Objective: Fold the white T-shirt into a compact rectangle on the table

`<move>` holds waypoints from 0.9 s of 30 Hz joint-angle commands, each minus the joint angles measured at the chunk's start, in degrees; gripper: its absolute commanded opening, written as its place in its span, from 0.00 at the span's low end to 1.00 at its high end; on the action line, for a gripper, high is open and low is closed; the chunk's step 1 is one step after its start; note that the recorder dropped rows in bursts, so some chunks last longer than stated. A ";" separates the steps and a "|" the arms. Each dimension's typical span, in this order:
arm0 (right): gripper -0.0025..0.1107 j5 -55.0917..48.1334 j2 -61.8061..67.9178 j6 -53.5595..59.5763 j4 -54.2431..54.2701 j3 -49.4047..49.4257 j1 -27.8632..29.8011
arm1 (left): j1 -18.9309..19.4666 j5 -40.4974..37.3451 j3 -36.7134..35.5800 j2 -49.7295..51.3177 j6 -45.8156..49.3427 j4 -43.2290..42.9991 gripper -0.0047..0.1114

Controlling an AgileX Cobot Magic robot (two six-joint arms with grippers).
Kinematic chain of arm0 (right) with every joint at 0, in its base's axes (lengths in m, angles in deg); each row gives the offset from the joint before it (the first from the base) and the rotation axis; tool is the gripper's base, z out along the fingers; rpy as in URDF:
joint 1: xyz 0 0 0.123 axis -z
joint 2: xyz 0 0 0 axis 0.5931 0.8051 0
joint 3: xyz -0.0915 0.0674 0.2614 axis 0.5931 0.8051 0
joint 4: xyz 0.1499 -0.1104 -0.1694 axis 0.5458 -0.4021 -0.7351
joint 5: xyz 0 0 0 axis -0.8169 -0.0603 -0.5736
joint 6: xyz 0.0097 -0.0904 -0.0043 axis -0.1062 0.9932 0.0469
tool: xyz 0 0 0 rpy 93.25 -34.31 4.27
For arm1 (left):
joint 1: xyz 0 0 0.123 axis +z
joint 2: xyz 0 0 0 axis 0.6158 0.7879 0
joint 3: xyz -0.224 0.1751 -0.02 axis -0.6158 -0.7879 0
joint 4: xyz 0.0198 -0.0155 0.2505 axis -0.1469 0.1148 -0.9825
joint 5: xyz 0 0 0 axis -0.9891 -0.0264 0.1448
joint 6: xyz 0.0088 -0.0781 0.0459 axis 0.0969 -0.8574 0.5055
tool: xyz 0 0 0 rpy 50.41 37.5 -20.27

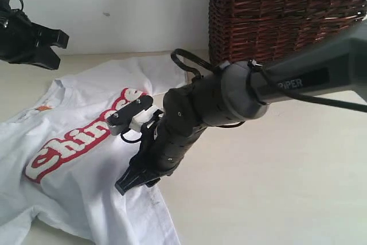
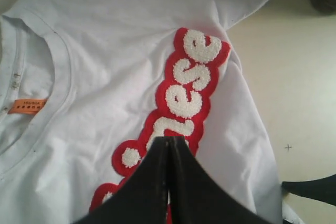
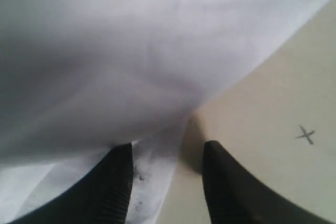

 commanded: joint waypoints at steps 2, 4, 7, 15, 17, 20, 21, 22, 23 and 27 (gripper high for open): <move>0.20 -7.40 2.53 -0.50 -1.87 -2.68 0.22 | -0.29 1.11 -0.24 -0.24 2.19 2.78 0.04; 0.02 -10.25 0.86 -0.50 -3.54 -2.92 0.22 | -0.29 1.00 -0.24 -0.24 2.19 2.88 0.04; 0.02 -14.69 -4.28 -0.62 -6.24 -2.92 0.22 | -0.29 0.86 -0.24 -0.24 2.19 3.58 0.04; 0.02 -19.21 -16.92 -2.13 -7.59 -2.92 0.22 | -0.29 0.60 -0.24 -0.24 2.33 4.16 0.04; 0.02 -20.92 -18.79 -4.10 -9.76 -2.92 0.22 | -0.29 0.49 -0.24 -0.24 2.33 4.75 0.04; 0.02 -23.63 -21.60 -8.10 -14.60 -2.92 0.22 | -0.29 0.49 -0.24 -0.24 2.49 5.00 0.04; 0.02 -24.19 -22.65 -9.53 -16.43 -2.92 0.22 | -0.29 0.49 -0.24 -0.24 2.49 5.00 0.04; 0.02 -24.49 -23.72 -11.05 -18.38 -2.92 0.22 | -0.29 0.64 -0.24 -0.24 2.49 5.00 0.04; 0.02 -24.75 -24.76 -12.12 -20.33 -2.92 0.22 | -0.29 0.71 -0.24 -0.24 2.49 5.00 0.04; 0.02 -24.40 -27.85 -17.32 -32.02 -2.92 0.22 | -0.29 0.59 -0.36 -0.24 2.49 5.00 0.04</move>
